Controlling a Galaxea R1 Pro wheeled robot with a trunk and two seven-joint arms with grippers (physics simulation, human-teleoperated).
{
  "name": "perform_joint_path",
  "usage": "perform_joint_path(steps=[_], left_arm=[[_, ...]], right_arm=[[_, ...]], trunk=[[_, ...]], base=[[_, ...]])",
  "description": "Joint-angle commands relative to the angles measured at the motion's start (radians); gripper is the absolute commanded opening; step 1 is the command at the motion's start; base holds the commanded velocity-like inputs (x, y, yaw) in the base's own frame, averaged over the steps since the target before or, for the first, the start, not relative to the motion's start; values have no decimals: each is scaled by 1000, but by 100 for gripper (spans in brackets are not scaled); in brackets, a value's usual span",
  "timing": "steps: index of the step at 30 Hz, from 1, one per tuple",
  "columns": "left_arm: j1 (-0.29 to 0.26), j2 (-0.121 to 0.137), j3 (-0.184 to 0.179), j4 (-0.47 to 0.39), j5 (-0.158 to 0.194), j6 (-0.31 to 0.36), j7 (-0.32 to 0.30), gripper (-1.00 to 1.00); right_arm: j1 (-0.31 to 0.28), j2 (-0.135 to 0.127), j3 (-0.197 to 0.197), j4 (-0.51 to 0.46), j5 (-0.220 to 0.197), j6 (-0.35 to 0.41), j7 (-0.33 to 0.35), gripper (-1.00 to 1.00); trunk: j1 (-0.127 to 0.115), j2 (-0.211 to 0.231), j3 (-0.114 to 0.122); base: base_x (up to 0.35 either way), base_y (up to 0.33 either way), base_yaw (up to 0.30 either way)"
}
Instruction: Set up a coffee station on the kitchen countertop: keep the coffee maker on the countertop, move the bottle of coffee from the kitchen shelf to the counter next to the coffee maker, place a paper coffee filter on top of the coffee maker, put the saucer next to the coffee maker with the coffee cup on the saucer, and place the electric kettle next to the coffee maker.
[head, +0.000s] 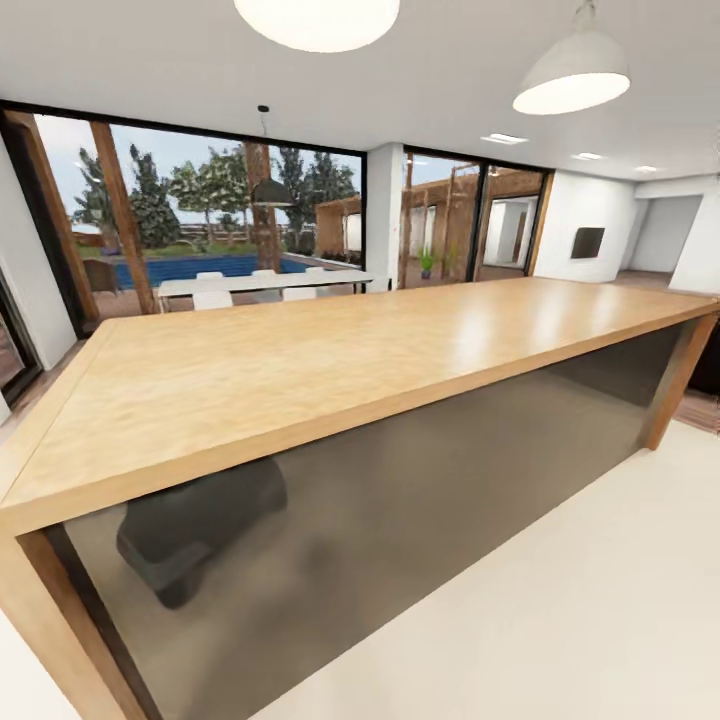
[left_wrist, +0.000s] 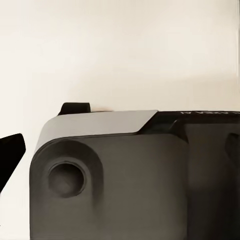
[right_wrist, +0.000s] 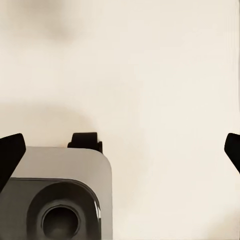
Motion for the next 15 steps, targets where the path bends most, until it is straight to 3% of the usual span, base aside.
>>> perform_joint_path(steps=[1,4,11,15], left_arm=[[1,0,1,-2,0,-1,0,100],[1,2,1,-1,0,-1,0,100],[1,3,2,-1,0,-1,0,100],[0,3,1,-2,0,-1,0,100]], right_arm=[[-1,0,0,1,0,-3,0,100],[-1,0,0,0,0,-3,0,100],[-1,1,0,0,0,-3,0,100],[-1,0,1,0,0,-3,0,100]], trunk=[[0,0,-1],[0,0,-1],[0,0,-1],[0,0,-1]], base=[[-6,21,-127],[-41,104,-75],[-97,247,-13],[-43,93,-98]])
